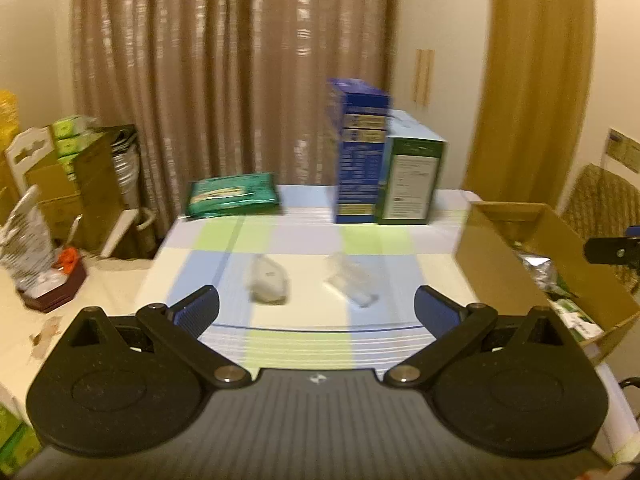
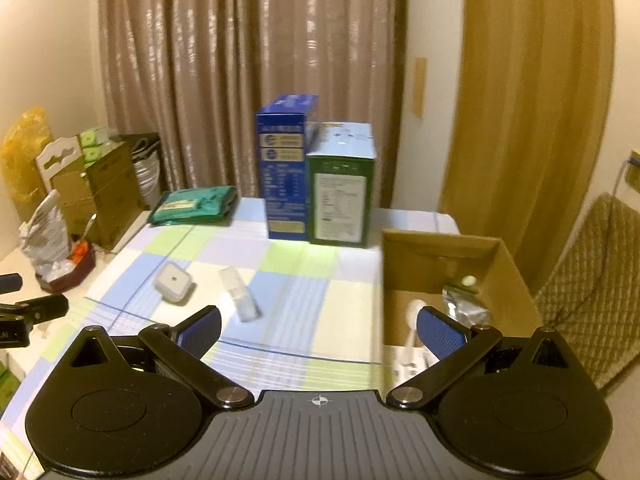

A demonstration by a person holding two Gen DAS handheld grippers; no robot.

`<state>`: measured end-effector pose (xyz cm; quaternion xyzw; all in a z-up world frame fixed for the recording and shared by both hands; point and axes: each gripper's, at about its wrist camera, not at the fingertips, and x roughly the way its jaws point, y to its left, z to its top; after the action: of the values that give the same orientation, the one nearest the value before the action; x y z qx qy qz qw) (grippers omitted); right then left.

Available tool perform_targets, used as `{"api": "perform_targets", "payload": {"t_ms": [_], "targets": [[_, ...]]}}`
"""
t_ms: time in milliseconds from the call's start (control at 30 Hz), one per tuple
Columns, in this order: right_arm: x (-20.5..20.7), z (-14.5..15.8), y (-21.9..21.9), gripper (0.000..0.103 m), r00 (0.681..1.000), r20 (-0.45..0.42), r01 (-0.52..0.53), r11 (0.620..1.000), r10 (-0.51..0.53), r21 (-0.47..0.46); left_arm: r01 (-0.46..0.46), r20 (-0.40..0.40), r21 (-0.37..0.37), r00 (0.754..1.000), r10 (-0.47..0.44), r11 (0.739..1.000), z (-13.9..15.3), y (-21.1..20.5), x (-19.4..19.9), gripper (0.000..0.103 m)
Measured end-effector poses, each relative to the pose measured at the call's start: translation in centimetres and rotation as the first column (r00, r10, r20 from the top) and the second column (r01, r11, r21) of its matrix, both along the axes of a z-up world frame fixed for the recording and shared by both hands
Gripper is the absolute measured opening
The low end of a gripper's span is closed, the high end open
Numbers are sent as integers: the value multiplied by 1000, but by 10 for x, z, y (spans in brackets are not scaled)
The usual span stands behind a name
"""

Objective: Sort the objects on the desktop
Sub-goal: 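Move both tools back over the table toward the night-light and plastic case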

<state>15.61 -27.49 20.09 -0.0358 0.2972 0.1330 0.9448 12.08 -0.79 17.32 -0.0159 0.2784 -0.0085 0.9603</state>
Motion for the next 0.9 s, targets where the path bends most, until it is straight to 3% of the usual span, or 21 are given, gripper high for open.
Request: {"api": "perform_targets", "payload": {"t_ms": [433,700,900], "targets": [[-2,-10,77,101,990,22,-140,990,141,-26,-125,-20,12,992,125,992,-13,88,-29,102],[11,-27,91,101,990,22,-139,988,141,-68,-106,-25,-3,994,106,994,-29,95,-21,102],[26,-52,92,101,989,-18,-145,987,144,-76,-81,-2,34,997,81,996,-46,87,-2,102]]}}
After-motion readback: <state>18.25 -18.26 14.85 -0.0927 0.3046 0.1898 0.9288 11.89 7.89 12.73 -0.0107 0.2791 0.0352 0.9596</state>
